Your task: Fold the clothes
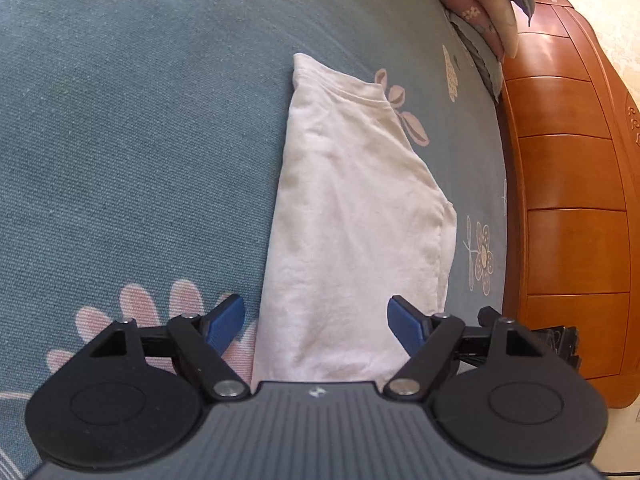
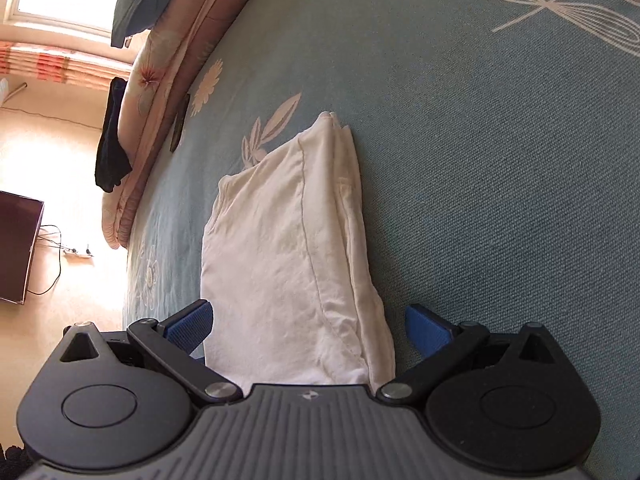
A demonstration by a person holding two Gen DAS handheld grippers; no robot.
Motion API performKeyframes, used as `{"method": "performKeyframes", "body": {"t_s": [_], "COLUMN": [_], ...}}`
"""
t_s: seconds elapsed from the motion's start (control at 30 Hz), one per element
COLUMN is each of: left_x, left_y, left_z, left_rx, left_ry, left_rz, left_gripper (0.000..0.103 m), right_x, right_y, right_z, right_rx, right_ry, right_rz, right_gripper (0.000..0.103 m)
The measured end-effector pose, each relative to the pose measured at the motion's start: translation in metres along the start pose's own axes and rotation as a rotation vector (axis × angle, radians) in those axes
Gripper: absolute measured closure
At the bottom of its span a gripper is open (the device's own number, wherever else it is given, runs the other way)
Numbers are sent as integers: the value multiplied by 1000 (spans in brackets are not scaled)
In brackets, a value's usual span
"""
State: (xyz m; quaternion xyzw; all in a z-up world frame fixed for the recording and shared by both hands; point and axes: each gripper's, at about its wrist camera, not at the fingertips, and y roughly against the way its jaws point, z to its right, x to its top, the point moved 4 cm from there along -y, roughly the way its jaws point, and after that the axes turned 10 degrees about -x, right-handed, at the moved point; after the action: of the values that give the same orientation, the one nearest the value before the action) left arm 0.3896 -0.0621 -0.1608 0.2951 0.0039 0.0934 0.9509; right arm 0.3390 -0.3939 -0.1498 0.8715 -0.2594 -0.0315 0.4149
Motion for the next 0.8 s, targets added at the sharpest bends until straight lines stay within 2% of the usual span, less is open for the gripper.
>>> {"method": "performKeyframes", "body": {"t_s": [0.2,0.33,0.4,0.57,0.67,0.73,0.8], "left_x": [28,41,34,4,-7,-2,15], "left_y": [-24,-35,-33,-32,-31,-35,-44], "left_z": [6,7,4,-5,-5,-2,6], "left_rx": [-52,-105,-129,-176,-173,-163,-145], "left_ry": [-20,2,18,81,77,66,4], "left_rz": [13,17,16,12,14,11,20], "left_gripper": [23,13,13,13,13,14,14], "right_x": [40,54,57,17,-4,-2,11], "right_y": [-28,-37,-38,-25,-18,-20,-26], "right_z": [-23,-25,-22,-9,-9,-11,-15], "right_rx": [27,69,96,113,119,113,125], "right_ry": [110,97,79,36,44,32,26], "right_rz": [-19,-39,-52,-111,-100,-83,-74], "right_gripper": [0,0,0,0,0,0,0]}}
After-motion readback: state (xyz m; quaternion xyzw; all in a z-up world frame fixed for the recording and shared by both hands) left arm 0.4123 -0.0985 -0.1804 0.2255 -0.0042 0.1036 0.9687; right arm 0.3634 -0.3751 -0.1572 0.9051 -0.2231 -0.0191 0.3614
